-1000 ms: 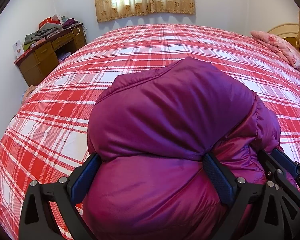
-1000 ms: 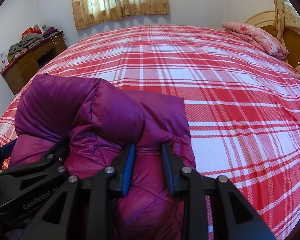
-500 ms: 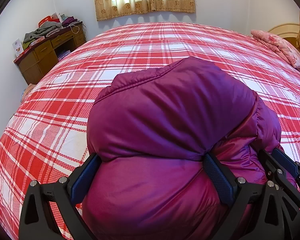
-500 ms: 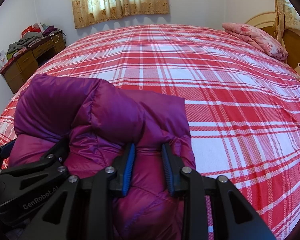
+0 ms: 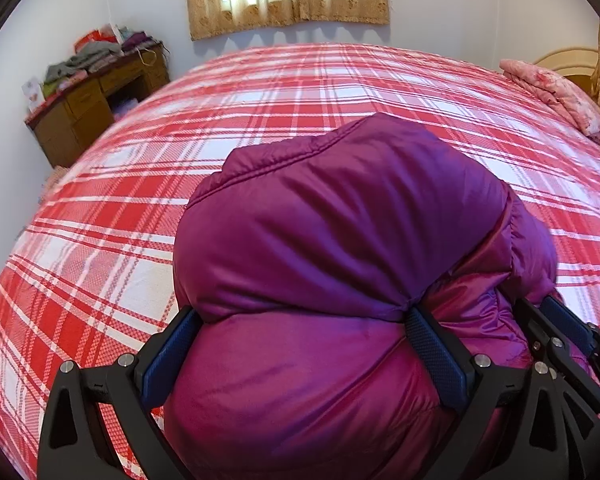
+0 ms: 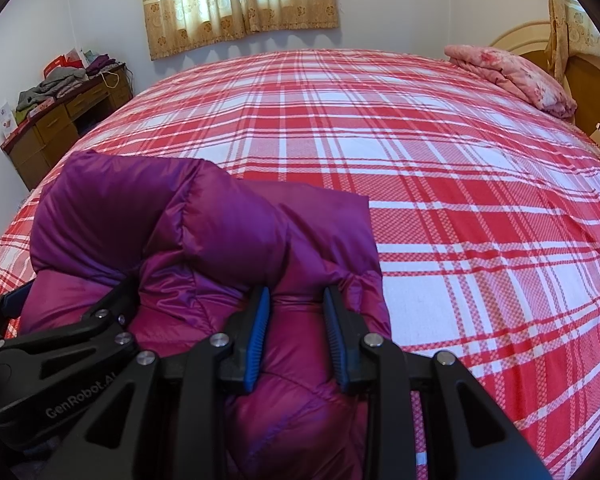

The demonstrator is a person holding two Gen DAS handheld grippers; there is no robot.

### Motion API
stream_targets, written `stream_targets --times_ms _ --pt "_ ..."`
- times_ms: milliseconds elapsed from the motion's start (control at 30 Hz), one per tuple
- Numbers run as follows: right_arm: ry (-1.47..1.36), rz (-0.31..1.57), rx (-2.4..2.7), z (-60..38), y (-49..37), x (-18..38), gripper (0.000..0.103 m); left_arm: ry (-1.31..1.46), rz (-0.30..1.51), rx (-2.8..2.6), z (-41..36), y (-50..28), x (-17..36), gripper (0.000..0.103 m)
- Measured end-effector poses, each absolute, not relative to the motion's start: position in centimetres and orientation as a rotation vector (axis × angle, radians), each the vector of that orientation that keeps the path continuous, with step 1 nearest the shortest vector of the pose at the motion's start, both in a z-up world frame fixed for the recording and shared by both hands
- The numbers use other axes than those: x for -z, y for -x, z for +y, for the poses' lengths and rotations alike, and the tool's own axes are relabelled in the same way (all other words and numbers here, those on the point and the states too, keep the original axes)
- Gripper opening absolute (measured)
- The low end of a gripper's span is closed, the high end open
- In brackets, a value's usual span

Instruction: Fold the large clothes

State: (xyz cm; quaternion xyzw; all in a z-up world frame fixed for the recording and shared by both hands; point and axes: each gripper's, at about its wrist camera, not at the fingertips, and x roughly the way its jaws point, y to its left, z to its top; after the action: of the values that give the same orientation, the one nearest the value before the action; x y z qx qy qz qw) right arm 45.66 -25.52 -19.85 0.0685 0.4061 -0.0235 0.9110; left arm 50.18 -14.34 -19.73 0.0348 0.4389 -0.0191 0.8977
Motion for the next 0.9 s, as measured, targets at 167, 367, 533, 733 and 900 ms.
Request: stream_targets --times_ms 167,367,533,733,900 --pt "-0.187 0.8 -0.004 -27.4 -43.3 18.4 0.088 0.008 0.876 0.153 -10.4 -46.2 17.0 0.102" --pt "-0.352 0.747 -0.069 -31.8 -39.6 18.4 0.086 0.063 0.818 0.19 -5.7 -42.4 17.0 0.102" --pt "-0.339 0.785 -0.123 -30.9 -39.9 18.9 0.078 0.143 0.858 0.262 -5.9 -42.8 18.4 0.102" --pt "-0.385 0.843 -0.208 -30.0 -41.5 20.5 0.073 0.149 0.871 0.332 -7.7 -43.7 19.3 0.102" --pt "-0.431 0.849 -0.313 -29.7 -41.5 20.9 0.037 0.057 0.819 0.397 -10.1 -42.7 18.2 0.063"
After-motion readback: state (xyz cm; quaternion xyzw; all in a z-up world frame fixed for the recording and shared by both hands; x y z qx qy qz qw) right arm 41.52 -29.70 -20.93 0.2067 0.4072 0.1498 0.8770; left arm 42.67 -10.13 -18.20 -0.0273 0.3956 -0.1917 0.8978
